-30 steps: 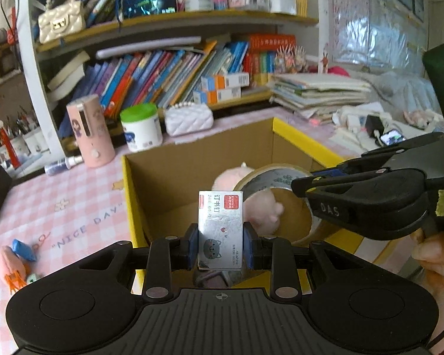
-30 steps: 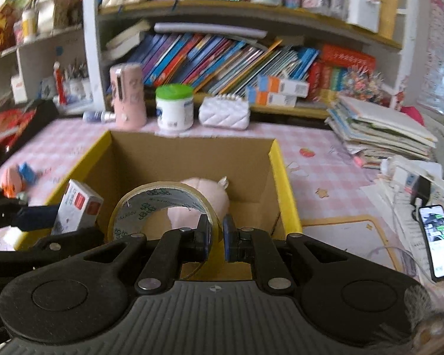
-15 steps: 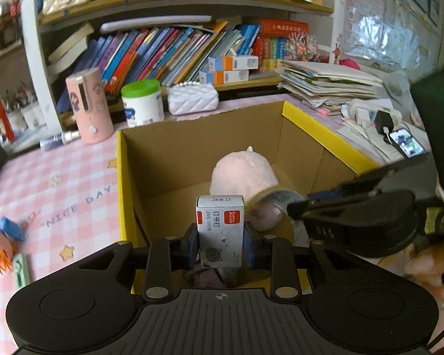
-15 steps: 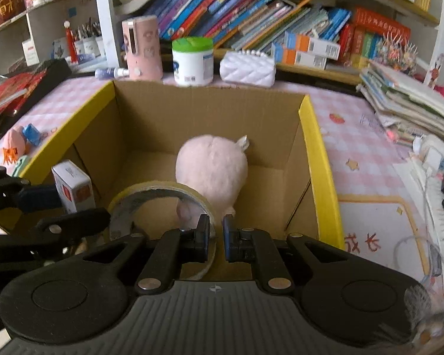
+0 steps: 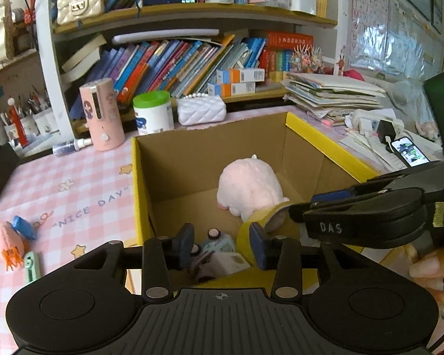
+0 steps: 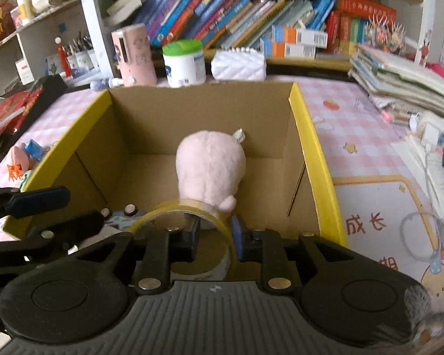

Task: Organize objects
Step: 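Open the left tool to drop the card while the right tool releases the tape roll into the box, then move both tools back toward the white charger and mint-green stapler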

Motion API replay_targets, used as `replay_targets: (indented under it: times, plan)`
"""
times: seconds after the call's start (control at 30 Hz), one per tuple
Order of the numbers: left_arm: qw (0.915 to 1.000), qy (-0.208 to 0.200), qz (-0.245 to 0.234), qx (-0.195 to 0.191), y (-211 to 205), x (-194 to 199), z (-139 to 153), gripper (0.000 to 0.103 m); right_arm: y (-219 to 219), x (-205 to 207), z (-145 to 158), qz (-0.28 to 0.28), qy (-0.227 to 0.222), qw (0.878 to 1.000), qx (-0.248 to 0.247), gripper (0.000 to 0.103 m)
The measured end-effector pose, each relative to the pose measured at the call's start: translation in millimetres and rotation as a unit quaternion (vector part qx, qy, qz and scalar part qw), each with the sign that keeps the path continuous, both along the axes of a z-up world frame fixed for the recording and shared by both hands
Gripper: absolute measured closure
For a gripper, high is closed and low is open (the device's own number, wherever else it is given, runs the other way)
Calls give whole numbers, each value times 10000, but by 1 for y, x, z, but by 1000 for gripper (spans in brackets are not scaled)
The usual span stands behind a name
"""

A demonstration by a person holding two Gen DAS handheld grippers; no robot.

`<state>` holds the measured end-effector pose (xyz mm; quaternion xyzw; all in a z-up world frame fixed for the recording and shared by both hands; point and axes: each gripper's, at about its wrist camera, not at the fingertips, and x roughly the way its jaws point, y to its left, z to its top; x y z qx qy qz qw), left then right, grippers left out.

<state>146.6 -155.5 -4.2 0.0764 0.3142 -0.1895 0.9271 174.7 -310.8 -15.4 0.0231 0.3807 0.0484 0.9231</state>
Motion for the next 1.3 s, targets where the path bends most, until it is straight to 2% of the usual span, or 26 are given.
replay_targets:
  times: [0.17,0.2,0.27,0.3,0.47,0.67,0.87,1.1,1.3]
  plan:
    - [9997,-201,89,-55,8,-16,7,47,4,-20,15,-166,-480,9987,-21,73]
    - [9996,-231,108,-78,10,-19,8,43,4,-23,18,-213,-558,9982,-19,73]
    - [9992,-309,222,-104,15,-27,10,27,4,-32,24,-362,-734,9966,-25,64]
    - [9990,-350,266,-105,16,-30,11,26,4,-37,27,-447,-825,9956,-37,62]
    - [9986,-408,299,-159,27,-44,14,22,5,-61,34,-783,-1116,9906,-83,52]
    - [9984,-410,344,-160,41,-63,13,19,12,-90,33,-1079,-1093,9880,-147,45]
    - [9980,-306,543,-136,59,-80,9,14,27,-115,24,-1271,-834,9882,-158,33]
    - [9978,-33,651,-90,80,-97,-2,14,48,-135,8,-1367,-340,9900,-86,30]
    - [9980,139,611,-4,93,-112,-10,14,70,-150,0,-1201,-151,9926,-121,27]
